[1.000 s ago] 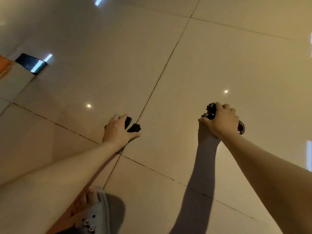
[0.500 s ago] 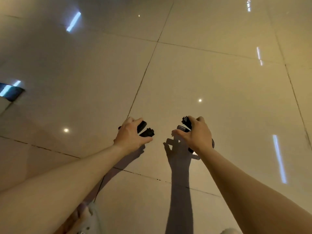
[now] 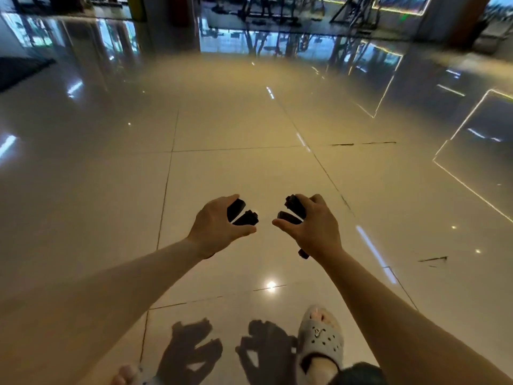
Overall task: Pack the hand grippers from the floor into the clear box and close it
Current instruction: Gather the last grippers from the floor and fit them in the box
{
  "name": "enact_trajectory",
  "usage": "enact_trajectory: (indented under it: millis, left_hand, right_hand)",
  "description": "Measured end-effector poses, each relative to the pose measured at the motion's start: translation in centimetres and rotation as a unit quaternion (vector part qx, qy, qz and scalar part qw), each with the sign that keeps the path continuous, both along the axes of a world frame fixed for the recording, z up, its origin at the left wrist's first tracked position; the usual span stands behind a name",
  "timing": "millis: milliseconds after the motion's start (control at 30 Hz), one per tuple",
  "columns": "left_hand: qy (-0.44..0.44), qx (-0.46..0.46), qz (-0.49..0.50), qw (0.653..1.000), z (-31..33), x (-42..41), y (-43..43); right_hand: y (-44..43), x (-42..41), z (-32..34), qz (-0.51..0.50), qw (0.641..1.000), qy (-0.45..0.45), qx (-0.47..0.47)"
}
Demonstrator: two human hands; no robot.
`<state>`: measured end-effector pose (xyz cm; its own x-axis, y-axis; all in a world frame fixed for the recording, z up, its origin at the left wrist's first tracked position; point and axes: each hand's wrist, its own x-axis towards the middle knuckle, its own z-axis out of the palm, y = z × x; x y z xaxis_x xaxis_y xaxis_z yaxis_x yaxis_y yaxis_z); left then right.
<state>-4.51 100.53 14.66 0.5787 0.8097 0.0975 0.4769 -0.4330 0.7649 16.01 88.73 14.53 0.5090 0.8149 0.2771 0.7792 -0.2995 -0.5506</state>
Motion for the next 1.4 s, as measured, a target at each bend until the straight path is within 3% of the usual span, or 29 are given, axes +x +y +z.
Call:
enact_trajectory:
  millis: [400,767,1033,1400]
  left_hand:
    - [-0.046,0.076,-0.199,0.976,13.5,-0.5,-19.2]
    - [-0.106,0.086,-0.328,0.935,18.3,-2.6,-34.7]
    - [-0.129,0.089,-0.457,0.875,20.8,-2.0,-46.7]
    - [-0.135,0.096,-0.644,0.747,23.2,-4.0,-66.9]
  right_hand:
    - [-25.7,-6.4,12.3,-0.114,0.992,-0.031,0.040]
    - [-45.4,-15.3,18.8,-0.256,0.960,-0.105,0.042]
    - [-60.0,-21.5,22.1,-0.362,0.924,-0.120,0.006]
    - [-78.8,-31.7,22.7,-0.505,0.857,-0.101,0.014]
